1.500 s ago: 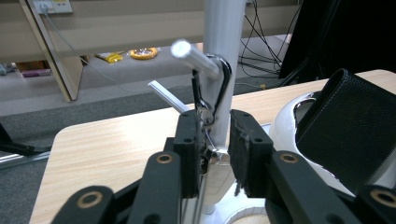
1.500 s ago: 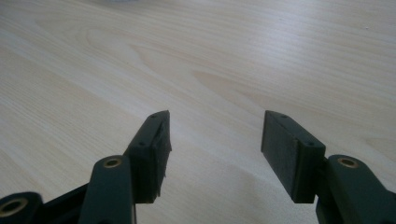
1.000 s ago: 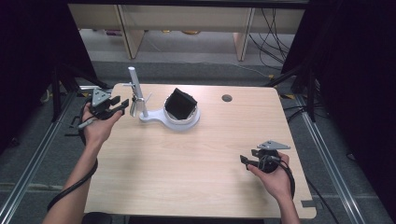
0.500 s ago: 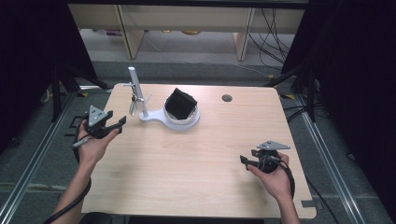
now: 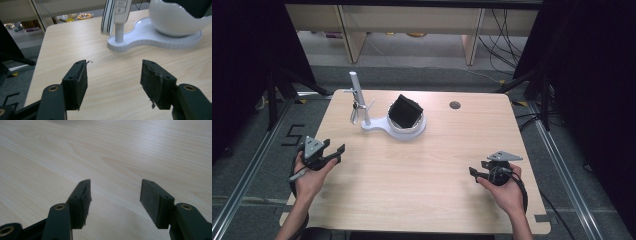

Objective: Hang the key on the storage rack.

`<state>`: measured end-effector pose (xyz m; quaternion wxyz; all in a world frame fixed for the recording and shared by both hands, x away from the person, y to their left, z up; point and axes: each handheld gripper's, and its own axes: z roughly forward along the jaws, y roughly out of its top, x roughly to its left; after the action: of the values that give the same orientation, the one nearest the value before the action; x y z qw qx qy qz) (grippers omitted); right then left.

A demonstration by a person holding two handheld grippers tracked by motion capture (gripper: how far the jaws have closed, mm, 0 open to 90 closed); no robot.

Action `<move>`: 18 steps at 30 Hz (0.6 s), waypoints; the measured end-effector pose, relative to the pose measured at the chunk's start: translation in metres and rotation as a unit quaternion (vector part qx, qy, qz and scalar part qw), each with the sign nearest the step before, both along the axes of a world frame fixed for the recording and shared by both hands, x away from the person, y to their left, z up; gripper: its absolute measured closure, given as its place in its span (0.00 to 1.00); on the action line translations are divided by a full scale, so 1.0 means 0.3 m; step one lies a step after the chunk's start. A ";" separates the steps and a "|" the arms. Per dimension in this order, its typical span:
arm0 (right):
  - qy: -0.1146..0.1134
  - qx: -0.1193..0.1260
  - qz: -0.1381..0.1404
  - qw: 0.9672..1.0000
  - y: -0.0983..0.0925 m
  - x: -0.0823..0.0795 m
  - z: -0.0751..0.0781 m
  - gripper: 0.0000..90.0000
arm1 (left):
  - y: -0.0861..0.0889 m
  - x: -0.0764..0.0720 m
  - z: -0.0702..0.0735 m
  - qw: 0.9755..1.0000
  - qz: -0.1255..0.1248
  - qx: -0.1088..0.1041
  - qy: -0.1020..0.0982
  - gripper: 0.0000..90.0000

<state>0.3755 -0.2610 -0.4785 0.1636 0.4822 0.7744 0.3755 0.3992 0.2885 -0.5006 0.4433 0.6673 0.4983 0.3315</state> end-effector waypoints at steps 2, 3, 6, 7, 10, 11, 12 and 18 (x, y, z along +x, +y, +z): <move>-0.005 -0.007 -0.002 1.000 0.001 -0.001 0.000 0.48 | 0.004 -0.009 -0.027 1.000 0.003 -0.002 0.005 0.42; -0.005 -0.007 -0.001 1.000 0.001 -0.001 -0.001 0.48 | 0.006 -0.012 -0.038 1.000 0.003 -0.003 0.008 0.42; -0.009 -0.003 0.005 1.000 0.000 0.003 -0.010 0.48 | 0.008 -0.019 -0.061 1.000 0.008 -0.007 0.008 0.42; -0.002 0.001 0.000 1.000 0.004 -0.002 -0.008 0.48 | 0.008 -0.020 -0.067 1.000 0.006 -0.008 0.006 0.42; -0.004 0.000 0.003 1.000 0.000 -0.003 -0.019 0.48 | 0.005 -0.027 -0.076 1.000 0.005 -0.008 -0.003 0.43; 0.002 0.000 0.003 1.000 0.000 -0.005 -0.019 0.48 | 0.003 -0.030 -0.076 1.000 0.005 -0.009 -0.012 0.43; -0.004 -0.004 0.002 1.000 -0.001 -0.006 -0.020 0.48 | 0.003 -0.033 -0.076 1.000 0.006 -0.010 -0.017 0.43; -0.004 0.004 0.003 1.000 -0.001 -0.012 -0.035 0.48 | -0.002 -0.034 -0.077 1.000 0.007 -0.007 -0.020 0.42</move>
<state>0.3719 -0.2614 -0.4890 0.1632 0.4796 0.7734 0.3811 0.3890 0.2880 -0.5237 0.4554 0.6542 0.4960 0.3445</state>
